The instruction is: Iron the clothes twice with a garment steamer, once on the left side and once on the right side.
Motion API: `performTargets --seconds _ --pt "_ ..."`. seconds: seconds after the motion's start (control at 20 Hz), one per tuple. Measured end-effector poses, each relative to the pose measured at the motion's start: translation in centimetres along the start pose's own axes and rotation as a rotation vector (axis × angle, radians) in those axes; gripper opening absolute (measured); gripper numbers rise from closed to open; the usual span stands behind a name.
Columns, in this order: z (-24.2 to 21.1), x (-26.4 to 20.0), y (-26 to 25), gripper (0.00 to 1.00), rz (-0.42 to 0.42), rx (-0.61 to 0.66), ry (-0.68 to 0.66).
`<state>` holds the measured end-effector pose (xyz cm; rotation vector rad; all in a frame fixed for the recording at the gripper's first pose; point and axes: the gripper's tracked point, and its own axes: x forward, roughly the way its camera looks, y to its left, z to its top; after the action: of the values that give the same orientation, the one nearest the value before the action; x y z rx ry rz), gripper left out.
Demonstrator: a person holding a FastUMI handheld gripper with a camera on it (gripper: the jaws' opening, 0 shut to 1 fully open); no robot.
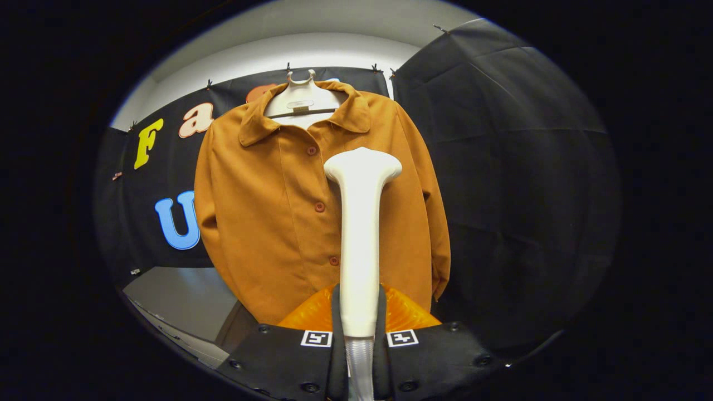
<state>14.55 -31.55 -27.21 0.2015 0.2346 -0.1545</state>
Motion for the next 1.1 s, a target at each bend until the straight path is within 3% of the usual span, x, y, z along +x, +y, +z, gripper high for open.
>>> performTargets --seconds 1.1 --pt "-14.8 -6.0 -1.9 0.21 -0.11 0.014 0.347"
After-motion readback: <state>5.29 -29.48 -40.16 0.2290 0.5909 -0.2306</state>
